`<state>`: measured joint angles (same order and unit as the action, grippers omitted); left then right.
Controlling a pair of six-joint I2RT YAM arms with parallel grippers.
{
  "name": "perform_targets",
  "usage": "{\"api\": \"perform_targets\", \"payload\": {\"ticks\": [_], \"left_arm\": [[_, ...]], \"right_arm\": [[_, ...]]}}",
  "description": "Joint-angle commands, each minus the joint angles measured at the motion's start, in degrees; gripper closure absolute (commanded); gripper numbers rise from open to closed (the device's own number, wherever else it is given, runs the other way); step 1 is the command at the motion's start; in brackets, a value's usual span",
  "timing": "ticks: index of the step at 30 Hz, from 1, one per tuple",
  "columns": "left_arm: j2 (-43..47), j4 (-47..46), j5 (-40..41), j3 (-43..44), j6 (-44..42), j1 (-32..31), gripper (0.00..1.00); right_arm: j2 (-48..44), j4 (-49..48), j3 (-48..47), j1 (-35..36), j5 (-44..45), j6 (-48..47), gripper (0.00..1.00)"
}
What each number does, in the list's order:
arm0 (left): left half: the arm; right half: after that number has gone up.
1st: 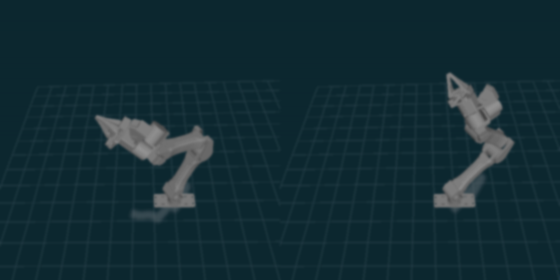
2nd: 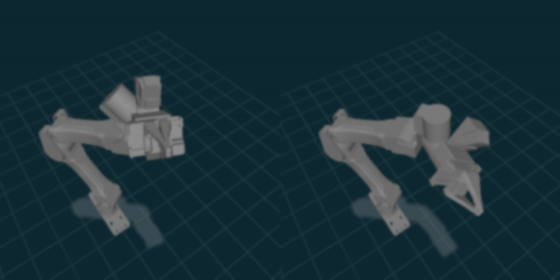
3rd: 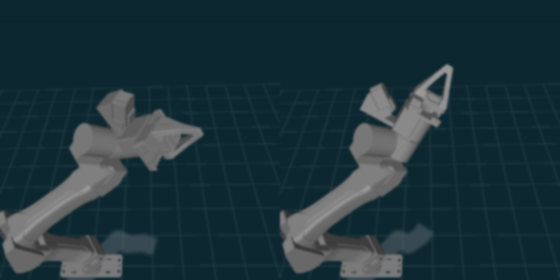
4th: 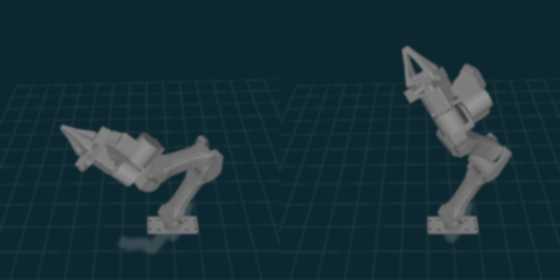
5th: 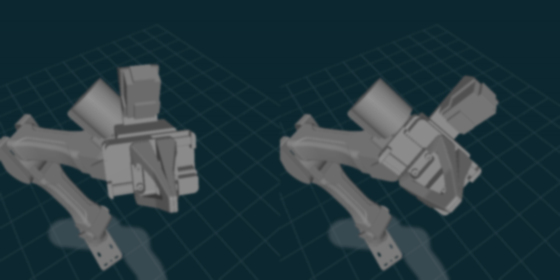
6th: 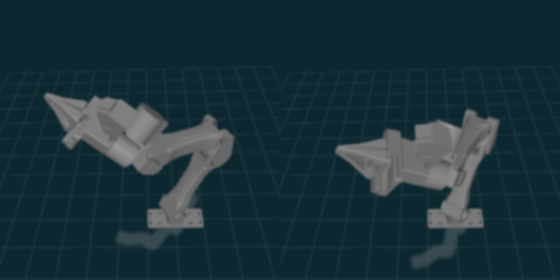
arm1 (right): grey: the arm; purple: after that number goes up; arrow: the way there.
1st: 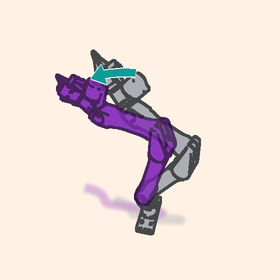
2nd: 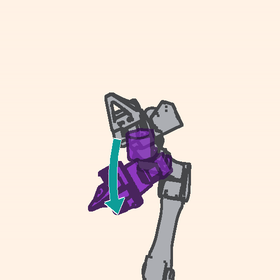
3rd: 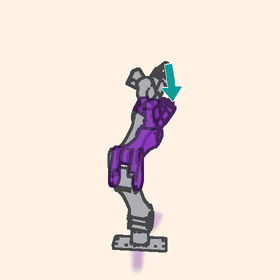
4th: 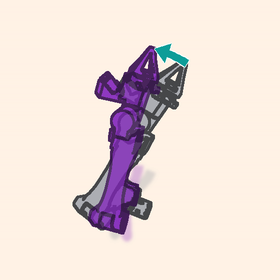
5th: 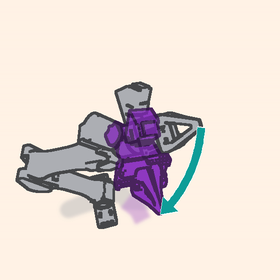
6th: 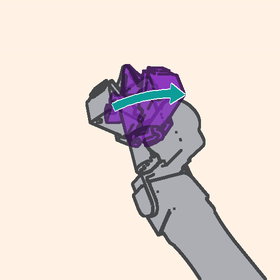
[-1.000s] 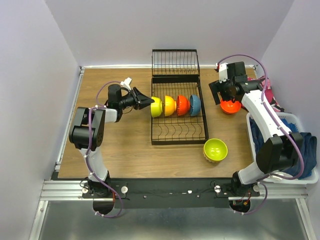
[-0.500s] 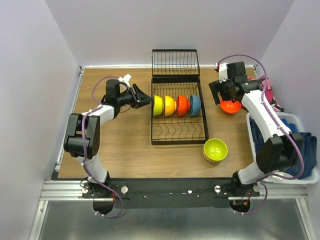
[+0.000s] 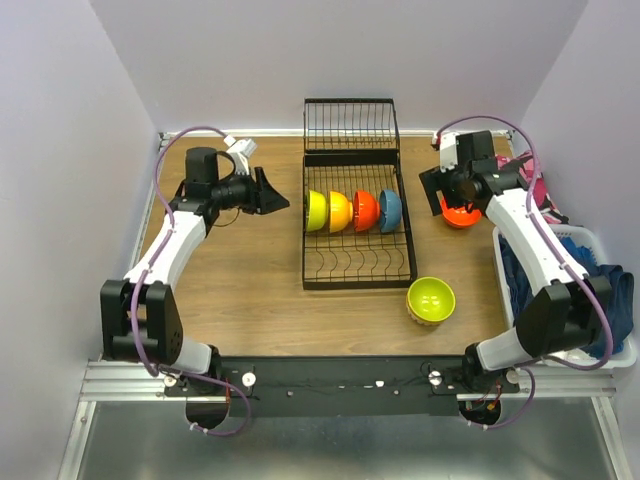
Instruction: Load the bowls into the dish rack
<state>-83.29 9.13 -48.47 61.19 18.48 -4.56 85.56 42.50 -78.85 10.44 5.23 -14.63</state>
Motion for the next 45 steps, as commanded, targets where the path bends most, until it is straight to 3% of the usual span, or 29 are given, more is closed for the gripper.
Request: {"api": "perform_targets", "payload": {"ticks": [1, 4, 7, 12, 14, 18, 20, 24, 31, 39, 45], "left_arm": [[2.69, 15.64, -2.78, 7.78, -24.94, -5.97, 0.42], [1.64, 21.01, -0.50, 12.35, -29.97, -11.34, 0.42], [1.37, 21.81, 2.32, 13.87, -29.56, -15.03, 0.42], [2.42, 21.98, 1.01, 13.52, -29.02, -16.10, 0.43], [3.39, 23.74, 0.83, 13.17, -32.79, -18.54, 0.43], [1.12, 32.78, 3.55, 16.15, -51.29, -28.38, 0.42], [-1.60, 34.73, 5.65, 17.99, -53.45, -32.16, 0.42], [-6.09, 31.14, 9.43, 21.25, -50.04, -36.92, 0.41], [-12.25, 28.66, 15.50, 29.07, -39.75, -38.25, 0.42], [-6.37, 32.88, 19.02, 25.92, -43.44, -37.98, 0.42], [-1.53, 33.15, 22.80, 21.34, -44.15, -36.23, 0.42]], "right_arm": [[-5.05, -2.86, 3.08, 0.20, 4.69, 0.57, 0.06], [-6.37, -2.16, 5.98, -0.59, 7.33, -0.83, 0.08], [-5.85, -0.67, 6.69, -2.09, 6.37, 0.30, 0.14], [-4.53, -0.23, 9.14, -2.35, 0.58, -6.97, 0.25], [-5.66, -2.15, 10.64, -2.79, 0.66, -7.87, 0.25], [-5.06, -3.66, 10.83, -7.42, -2.58, 0.46, 0.21], [-3.74, -2.43, 8.89, -10.16, -9.75, 5.64, 0.21], [-0.66, -3.65, 8.54, -13.16, -8.85, 4.01, 0.21], [4.70, -5.93, 5.47, -14.13, -6.46, 5.05, 0.23], [14.35, -5.85, -2.97, -19.48, -6.63, 12.86, 0.29], [21.22, -5.94, -9.12, -20.02, -6.73, 11.82, 0.32]]}}
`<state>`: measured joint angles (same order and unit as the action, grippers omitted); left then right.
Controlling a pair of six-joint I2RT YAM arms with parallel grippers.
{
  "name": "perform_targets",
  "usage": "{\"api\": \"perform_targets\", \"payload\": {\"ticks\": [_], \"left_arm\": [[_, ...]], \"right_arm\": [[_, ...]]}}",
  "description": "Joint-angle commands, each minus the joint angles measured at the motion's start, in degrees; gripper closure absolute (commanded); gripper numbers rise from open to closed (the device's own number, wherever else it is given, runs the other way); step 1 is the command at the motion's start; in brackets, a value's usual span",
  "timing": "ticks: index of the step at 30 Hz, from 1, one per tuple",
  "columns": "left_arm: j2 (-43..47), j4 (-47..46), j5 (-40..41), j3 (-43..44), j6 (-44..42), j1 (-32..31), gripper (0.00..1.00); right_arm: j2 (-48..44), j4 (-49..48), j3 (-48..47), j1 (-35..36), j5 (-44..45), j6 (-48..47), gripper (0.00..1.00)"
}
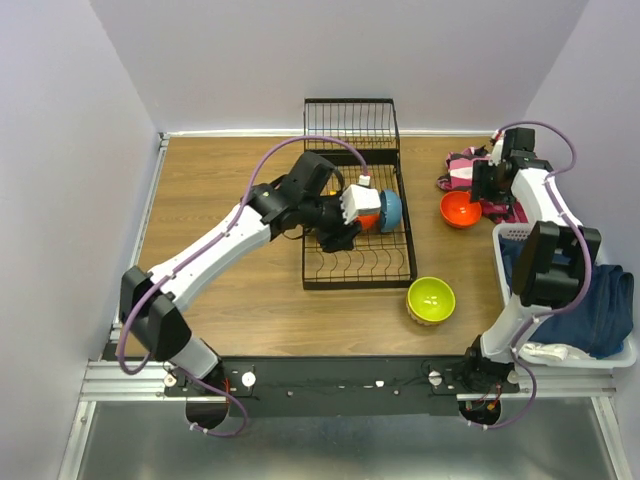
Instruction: Load the bowls into the dish rack
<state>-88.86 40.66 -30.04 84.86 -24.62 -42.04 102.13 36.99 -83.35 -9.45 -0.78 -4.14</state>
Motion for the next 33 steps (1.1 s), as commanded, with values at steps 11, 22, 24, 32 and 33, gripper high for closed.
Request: {"api": "perform_targets", "payload": {"ticks": [11, 22, 24, 32, 33], "left_arm": [[4.92, -0.58, 5.61, -4.62, 1.42, 6.27, 0.41], [3.61, -2.08, 4.55, -4.09, 2.38, 7.50, 0.41], [3.61, -2.17, 4.38, -4.35, 2.47, 7.50, 0.41], [4.92, -1.99, 4.73, -5.40, 2.30, 7.68, 0.41], [5.10, -2.08, 4.64, -5.67, 2.30, 7.68, 0.41]], "right_arm": [[10.90, -0.17, -7.26, -0.13, -0.72, 0.10, 0.37], [10.03, -0.43, -3.93, -0.04, -0.98, 0.10, 0.55], [9.93, -0.78, -3.31, -0.04, -0.98, 0.01, 0.56], [10.90, -0.87, -4.01, -0.04, -1.77, 0.01, 0.60], [10.99, -0.70, -4.19, -0.04, -2.12, -0.16, 0.63]]}}
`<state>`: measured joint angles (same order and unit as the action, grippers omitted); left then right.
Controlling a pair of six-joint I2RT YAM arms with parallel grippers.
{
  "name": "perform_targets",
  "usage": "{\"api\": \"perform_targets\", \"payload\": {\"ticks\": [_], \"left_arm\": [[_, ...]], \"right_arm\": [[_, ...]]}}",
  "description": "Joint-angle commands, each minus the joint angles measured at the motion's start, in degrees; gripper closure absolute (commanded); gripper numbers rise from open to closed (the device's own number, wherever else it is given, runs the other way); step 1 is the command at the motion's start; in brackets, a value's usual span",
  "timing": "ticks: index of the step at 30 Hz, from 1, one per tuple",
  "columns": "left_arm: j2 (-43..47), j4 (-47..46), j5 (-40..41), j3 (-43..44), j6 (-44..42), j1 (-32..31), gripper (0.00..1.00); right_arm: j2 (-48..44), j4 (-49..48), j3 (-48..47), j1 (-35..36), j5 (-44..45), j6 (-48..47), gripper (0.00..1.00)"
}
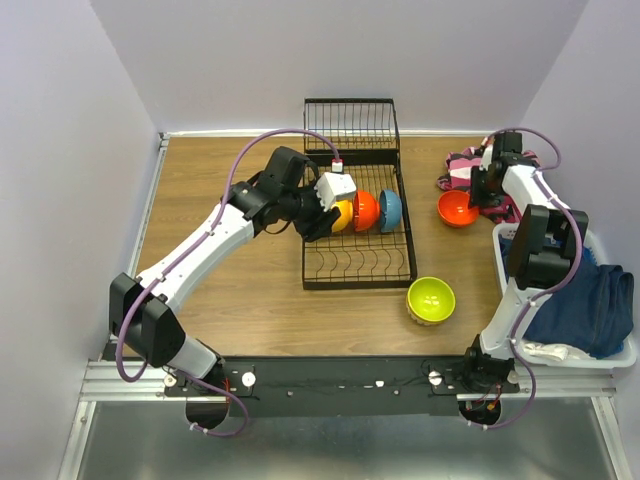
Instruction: Load the bowls into the dish rack
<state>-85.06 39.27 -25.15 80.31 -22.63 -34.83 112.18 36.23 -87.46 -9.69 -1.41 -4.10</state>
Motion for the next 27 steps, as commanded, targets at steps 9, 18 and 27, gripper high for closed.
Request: {"api": "perform_targets", "payload": {"ticks": [9, 18, 27], "left_arm": [[2.17, -1.65, -0.87, -2.53, 0.92, 1.25, 0.41], [4.46, -2.00, -1.66, -5.08, 2.06, 3.45, 0.41], [9.73, -2.18, -0.61, -5.69, -0.04, 5.82, 0.41]], "right_arm": [[-1.09, -0.10, 2.55, 0.20, -2.81, -0.73, 0.75], [-2.31, 0.07, 2.91, 0.20, -4.04, -1.53, 0.99], [-16.27, 5.86, 0.63, 0.20, -6.85, -0.30, 0.99]]}}
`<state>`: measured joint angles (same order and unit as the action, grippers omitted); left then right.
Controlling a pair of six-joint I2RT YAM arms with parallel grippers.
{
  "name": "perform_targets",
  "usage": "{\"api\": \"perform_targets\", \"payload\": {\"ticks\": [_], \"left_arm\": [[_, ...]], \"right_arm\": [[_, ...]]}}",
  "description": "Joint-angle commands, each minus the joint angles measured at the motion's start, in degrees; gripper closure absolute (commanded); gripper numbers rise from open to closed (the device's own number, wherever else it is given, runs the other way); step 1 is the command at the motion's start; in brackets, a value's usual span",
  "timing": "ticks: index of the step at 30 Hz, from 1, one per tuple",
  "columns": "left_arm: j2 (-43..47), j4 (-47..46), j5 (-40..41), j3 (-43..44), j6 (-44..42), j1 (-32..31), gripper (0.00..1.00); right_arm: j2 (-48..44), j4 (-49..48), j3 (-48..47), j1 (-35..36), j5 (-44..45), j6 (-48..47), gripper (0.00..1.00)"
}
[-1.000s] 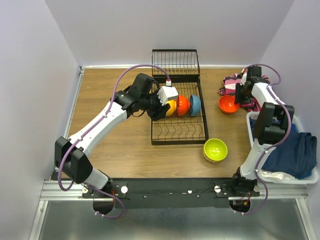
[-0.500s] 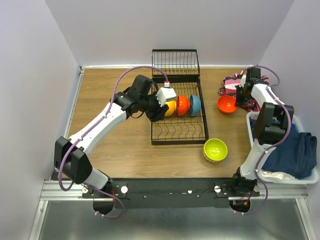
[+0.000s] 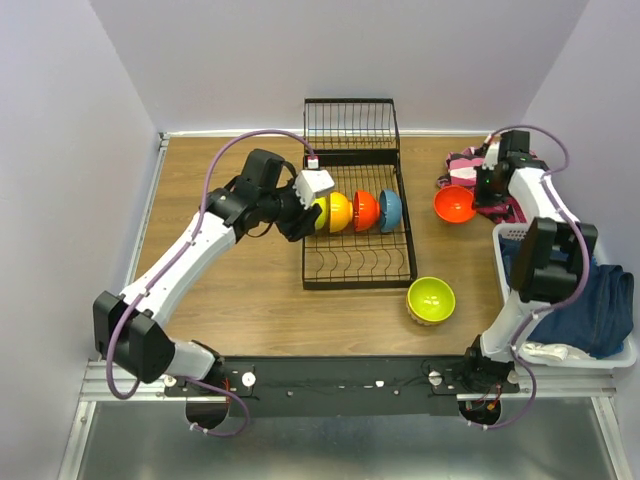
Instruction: Load the bowls into the dish rack
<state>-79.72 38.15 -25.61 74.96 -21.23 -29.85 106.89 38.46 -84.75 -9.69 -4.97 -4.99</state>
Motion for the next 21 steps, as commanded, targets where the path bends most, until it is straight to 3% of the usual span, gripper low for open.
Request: {"api": "perform_targets", "payload": {"ticks": [1, 6, 10, 15, 18, 21], "left_arm": [[4.84, -0.45, 0.20, -0.34, -1.79, 1.19, 0.41], [9.23, -0.01, 2.75, -3.05, -2.33, 2.24, 0.41], [14.23, -1.67, 4.60, -6.84, 2.33, 6.02, 0.39], [22.32, -1.41, 6.44, -11.22, 11.03, 14.70, 0.39], [27.32, 0.16, 7.76, -14.30, 14.11, 19.97, 0.34], [30.14, 4.99, 8.81, -16.06, 13.77, 23.95, 0.30]], "right_arm": [[-14.48, 4.25, -2.17, 0.90, -3.90, 0.51, 0.99], [-24.61, 10.05, -1.13, 7.83, -4.61, -1.60, 0.99], [-30.68, 11.64, 2.74, 20.46, -4.78, -1.77, 0.99], [-27.89, 17.26, -2.77, 23.49, -6.99, -6.33, 0.99], [-25.77, 19.11, -6.56, 29.36, -5.75, -8.10, 0.99], [-23.14, 18.59, -6.13, 40.95, -4.78, -10.82, 0.99]]}}
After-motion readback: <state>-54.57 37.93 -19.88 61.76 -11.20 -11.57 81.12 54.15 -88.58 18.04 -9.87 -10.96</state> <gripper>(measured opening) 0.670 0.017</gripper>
